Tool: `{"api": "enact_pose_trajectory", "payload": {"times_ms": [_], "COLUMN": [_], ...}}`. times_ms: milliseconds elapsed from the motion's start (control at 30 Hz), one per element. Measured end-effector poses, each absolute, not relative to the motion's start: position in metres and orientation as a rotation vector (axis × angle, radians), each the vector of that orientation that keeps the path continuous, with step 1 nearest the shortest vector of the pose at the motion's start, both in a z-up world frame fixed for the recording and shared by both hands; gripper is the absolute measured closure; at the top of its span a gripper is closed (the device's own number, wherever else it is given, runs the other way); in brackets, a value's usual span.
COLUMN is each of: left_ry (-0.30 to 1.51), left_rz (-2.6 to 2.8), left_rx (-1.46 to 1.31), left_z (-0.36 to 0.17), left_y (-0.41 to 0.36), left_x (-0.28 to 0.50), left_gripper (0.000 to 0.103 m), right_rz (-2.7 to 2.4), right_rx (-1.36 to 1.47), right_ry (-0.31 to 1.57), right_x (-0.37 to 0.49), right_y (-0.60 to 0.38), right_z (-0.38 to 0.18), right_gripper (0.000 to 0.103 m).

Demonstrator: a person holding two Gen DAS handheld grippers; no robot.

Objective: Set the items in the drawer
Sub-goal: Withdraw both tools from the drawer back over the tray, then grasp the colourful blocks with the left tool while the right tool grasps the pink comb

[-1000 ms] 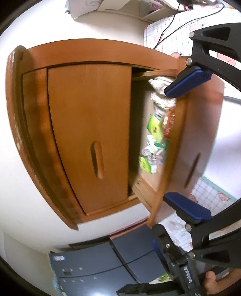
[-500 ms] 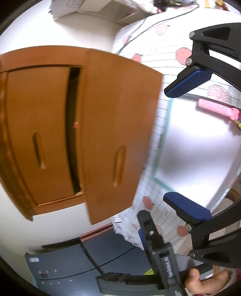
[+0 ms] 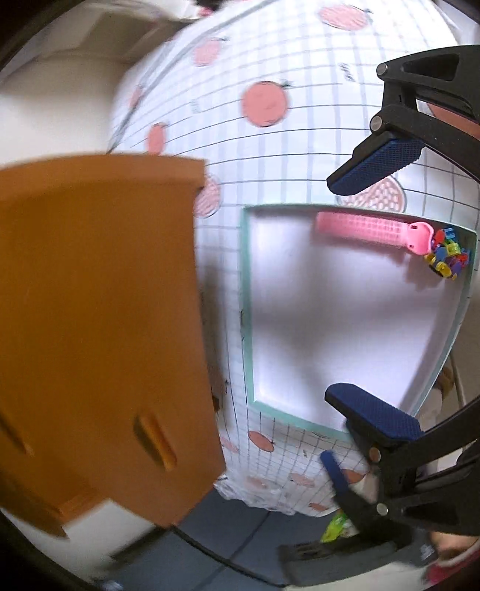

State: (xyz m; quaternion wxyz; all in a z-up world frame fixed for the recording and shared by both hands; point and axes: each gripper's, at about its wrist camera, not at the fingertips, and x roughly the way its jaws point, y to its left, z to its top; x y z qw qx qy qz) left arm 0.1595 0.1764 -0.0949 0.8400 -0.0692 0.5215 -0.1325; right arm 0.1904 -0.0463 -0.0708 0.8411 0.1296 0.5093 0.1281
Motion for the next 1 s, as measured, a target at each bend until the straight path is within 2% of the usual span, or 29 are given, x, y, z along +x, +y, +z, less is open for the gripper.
{"api": "enact_pose_trajectory", "payload": {"times_ms": [100, 267, 467, 600, 800, 867, 900, 1000], "left_ry": [1.135, 1.173, 1.195, 1.211, 1.204, 1.207, 1.213, 1.237], "left_rz": [-0.321, -0.395, -0.489, -0.560, -0.668, -0.683, -0.694, -0.688], "left_rx": [-0.116, -0.100, -0.074, -0.069, -0.016, 0.010, -0.007, -0.018], "left_z": [-0.105, -0.113, -0.118, -0.119, -0.120, -0.122, -0.124, -0.130], "left_y": [0.160, 0.138, 0.114, 0.098, 0.068, 0.059, 0.058, 0.055], "left_x": [0.159, 0.152, 0.145, 0.137, 0.128, 0.126, 0.127, 0.132], "left_gripper": [0.000, 0.000, 0.001, 0.006, 0.006, 0.016, 0.025, 0.027], "right_rz": [0.245, 0.211, 0.180, 0.164, 0.164, 0.164, 0.160, 0.132], "right_rx": [0.306, 0.320, 0.322, 0.347, 0.347, 0.343, 0.339, 0.352], "right_ry": [1.120, 1.186, 1.235, 1.244, 1.255, 1.255, 1.255, 1.265], "right_x": [0.194, 0.197, 0.198, 0.198, 0.199, 0.199, 0.199, 0.199], "right_y": [-0.053, -0.059, -0.061, -0.066, -0.063, -0.063, -0.062, -0.067], "right_z": [-0.081, -0.095, -0.106, -0.108, -0.107, -0.107, -0.106, -0.109], "right_gripper": [0.003, 0.016, 0.026, 0.027, 0.027, 0.027, 0.027, 0.027]}}
